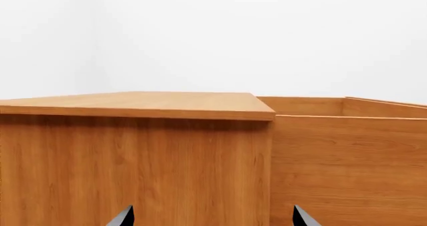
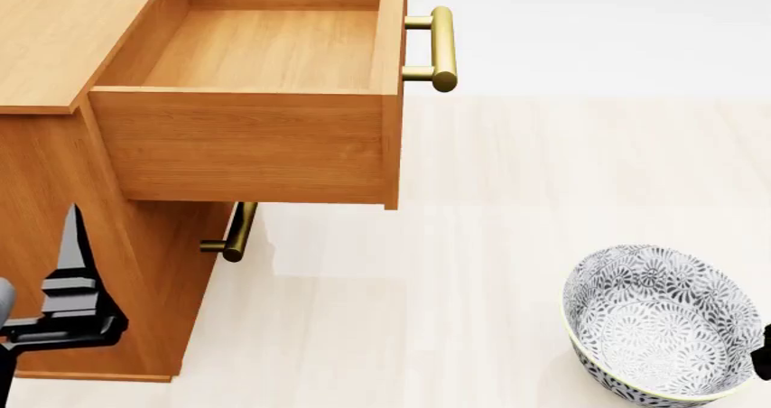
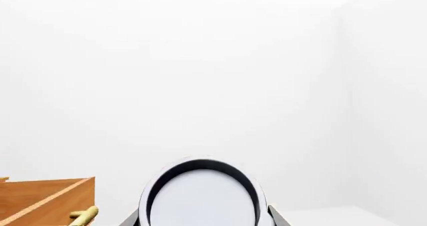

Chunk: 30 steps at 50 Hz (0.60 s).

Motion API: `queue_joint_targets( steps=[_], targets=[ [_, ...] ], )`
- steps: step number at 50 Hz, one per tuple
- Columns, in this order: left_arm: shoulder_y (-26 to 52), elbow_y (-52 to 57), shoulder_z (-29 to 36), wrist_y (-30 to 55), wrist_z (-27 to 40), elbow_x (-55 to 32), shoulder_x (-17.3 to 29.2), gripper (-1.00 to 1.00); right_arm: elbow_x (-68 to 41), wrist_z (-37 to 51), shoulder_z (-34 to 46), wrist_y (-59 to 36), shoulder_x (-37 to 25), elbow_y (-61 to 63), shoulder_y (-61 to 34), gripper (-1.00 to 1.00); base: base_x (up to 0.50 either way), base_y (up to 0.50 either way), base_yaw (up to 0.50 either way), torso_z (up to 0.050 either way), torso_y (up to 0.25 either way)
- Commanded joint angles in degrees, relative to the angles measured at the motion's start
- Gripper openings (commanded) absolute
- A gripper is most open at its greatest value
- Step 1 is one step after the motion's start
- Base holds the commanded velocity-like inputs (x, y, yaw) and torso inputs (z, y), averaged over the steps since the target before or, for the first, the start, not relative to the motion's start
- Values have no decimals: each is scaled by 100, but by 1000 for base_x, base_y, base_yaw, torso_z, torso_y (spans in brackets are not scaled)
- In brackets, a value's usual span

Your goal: Put the ketchup in the top drawer of the cabinet.

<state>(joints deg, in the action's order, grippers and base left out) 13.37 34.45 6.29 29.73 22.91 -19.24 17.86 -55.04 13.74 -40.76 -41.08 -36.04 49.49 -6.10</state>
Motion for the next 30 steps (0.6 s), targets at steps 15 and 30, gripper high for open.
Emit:
queue_joint_targets(
  steps=[15, 30],
  targets=[
    [56, 10, 70, 27, 76, -22, 25, 100, -558, 1041, 1650, -599, -833, -447, -2813, -100, 0, 0, 0, 0, 0],
    [87, -105, 98, -44, 76, -34, 30, 100, -112, 931, 2422, -460, -744, -1019, -3677, -100, 0, 0, 0, 0, 0]
  ],
)
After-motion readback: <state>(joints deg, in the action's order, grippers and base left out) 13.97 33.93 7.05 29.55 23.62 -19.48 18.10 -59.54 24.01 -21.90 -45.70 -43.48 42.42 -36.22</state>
